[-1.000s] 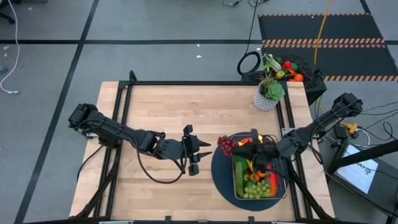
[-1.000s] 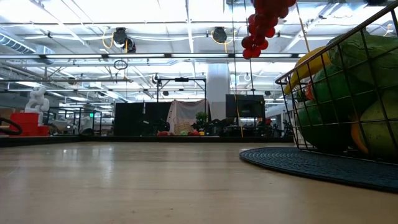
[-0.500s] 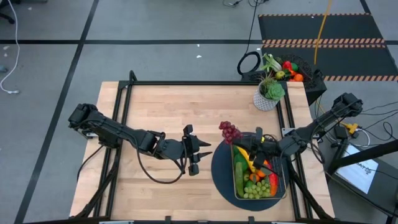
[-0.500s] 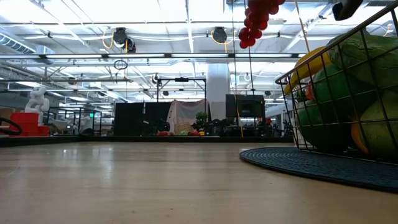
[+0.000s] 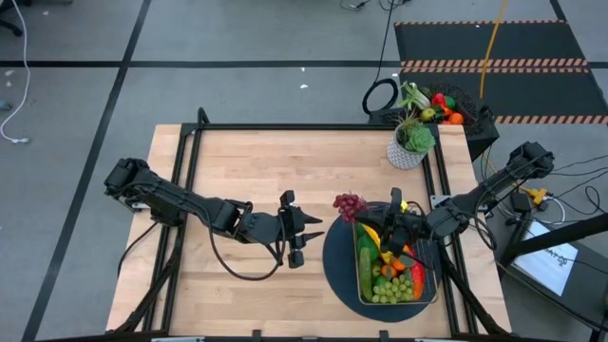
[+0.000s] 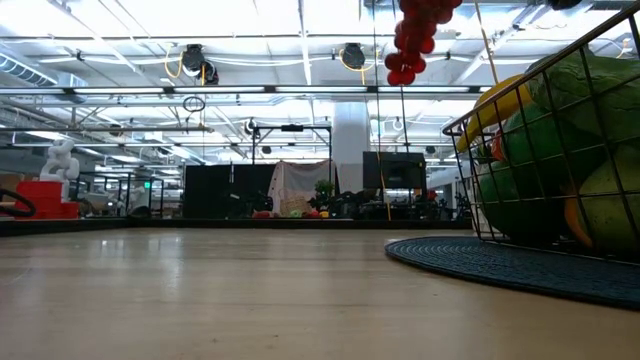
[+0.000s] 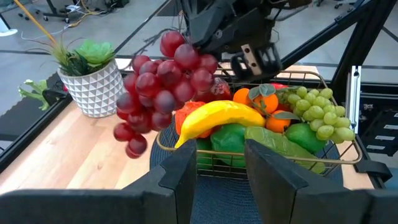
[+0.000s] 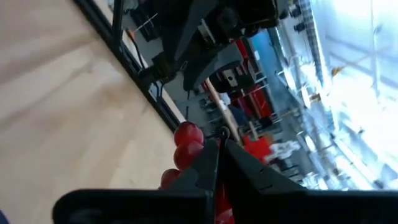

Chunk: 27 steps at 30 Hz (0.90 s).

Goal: Build produce basket
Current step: Put the red grapes into the wire basket

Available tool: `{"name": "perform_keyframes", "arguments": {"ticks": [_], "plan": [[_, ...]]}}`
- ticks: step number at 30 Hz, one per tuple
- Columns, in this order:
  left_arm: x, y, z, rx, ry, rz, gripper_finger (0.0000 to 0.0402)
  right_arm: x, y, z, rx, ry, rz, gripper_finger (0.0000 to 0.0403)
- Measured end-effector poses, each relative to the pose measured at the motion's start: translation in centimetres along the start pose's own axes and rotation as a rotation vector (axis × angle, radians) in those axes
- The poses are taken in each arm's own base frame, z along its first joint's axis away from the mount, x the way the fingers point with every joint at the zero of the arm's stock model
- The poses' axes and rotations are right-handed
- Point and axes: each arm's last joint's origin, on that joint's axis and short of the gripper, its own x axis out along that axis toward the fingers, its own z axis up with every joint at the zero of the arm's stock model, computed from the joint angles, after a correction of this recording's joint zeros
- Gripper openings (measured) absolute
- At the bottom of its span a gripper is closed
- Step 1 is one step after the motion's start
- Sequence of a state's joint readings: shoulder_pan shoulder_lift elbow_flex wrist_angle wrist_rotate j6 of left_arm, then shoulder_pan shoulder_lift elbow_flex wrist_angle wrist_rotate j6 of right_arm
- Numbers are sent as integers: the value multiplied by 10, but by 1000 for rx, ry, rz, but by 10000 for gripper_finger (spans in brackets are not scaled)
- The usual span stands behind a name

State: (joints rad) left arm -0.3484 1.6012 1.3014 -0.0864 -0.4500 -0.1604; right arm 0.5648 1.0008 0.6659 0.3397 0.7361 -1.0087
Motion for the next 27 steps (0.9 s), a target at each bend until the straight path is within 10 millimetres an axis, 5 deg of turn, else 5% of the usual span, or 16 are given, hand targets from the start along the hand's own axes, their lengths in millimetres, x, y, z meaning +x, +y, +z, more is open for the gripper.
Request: {"name": "perform_keyframes", "arguments": {"ticks": [5,12,27], "plan": [[0,0,0,0,0,0,136,0,0,0,237,-1,1,13],[0,0,0,-2,-2,0,136,0,6,-4,817,7,21,13],[0,0,0,-3,-1,1,136,-8,25,-16,1450,-234,171,13]]}}
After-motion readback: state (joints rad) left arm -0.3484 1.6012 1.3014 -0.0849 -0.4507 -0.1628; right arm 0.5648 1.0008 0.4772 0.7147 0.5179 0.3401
